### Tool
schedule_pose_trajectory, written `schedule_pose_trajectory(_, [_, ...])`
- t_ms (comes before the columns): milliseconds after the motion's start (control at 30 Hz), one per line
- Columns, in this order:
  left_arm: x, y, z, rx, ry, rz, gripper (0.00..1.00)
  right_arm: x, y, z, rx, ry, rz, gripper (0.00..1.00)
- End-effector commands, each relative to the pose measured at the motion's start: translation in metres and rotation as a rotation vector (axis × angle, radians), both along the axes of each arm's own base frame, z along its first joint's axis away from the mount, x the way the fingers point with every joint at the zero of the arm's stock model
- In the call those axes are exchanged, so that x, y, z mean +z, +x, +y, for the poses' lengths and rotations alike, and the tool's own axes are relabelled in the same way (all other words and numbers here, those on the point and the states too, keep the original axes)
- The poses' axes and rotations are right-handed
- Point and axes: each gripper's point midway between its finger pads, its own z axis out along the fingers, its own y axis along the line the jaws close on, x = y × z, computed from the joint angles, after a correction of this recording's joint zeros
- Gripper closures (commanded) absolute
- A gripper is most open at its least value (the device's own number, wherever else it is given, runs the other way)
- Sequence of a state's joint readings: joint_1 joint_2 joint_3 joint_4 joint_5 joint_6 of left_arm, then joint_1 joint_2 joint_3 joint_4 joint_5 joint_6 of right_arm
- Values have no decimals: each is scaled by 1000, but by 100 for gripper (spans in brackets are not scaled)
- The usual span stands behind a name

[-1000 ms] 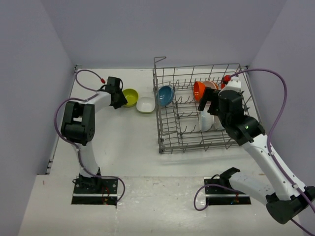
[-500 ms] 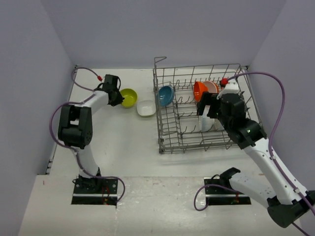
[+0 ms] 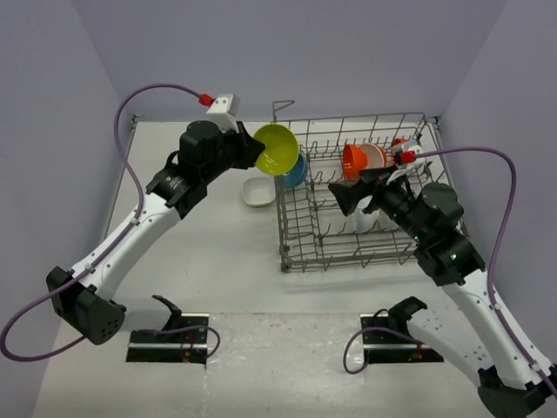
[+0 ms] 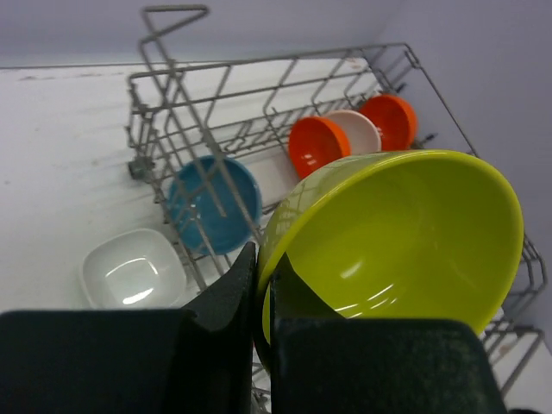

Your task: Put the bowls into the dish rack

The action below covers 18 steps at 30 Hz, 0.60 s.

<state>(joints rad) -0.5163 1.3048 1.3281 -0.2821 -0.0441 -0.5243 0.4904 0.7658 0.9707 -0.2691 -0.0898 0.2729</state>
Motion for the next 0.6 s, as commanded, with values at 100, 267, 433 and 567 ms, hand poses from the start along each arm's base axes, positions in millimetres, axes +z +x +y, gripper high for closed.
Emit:
schedule_pose_trajectory(100, [23,-37,-83,-360,21,-144,100,51,-15,37,219,123,-105,1])
schedule_pose_trajectory(267, [24,-29,-92,-175,12,-95,100,49,3,33,115,168,60,1])
schedule_pose_trajectory(433, [23,-23,-90,-70,-12,-70,100,35,22,36,56,122,160,7])
schedule_pose_trajectory(567, [23,-22,-93,-42,-6,-67,100,11,37,31,-61,39,239,24])
